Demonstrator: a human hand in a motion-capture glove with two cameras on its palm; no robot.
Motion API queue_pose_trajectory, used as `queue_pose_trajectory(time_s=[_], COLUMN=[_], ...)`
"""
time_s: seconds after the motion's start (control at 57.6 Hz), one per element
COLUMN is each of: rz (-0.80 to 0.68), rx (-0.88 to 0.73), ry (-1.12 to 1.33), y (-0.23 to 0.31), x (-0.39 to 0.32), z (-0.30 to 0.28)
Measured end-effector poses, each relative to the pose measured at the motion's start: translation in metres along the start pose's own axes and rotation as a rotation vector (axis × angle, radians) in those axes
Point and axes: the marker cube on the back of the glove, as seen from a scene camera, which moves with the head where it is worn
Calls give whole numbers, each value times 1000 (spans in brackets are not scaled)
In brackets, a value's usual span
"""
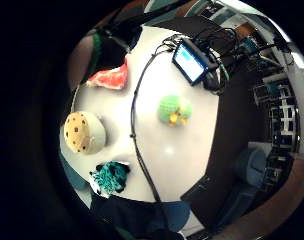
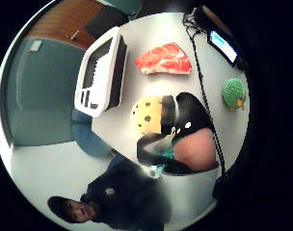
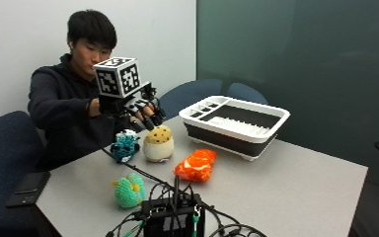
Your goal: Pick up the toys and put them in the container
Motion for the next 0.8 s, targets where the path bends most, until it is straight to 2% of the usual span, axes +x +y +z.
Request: queue_pose_trajectory(time_s=[0.295,0.521,0.712,0.799], rz=[85,152,272,270], rx=[77,-32,-180,-136], ry=[6,93,22,11], y=[3,-10,-22,-27], x=[47,101,127,132], z=[-6,49,112,123])
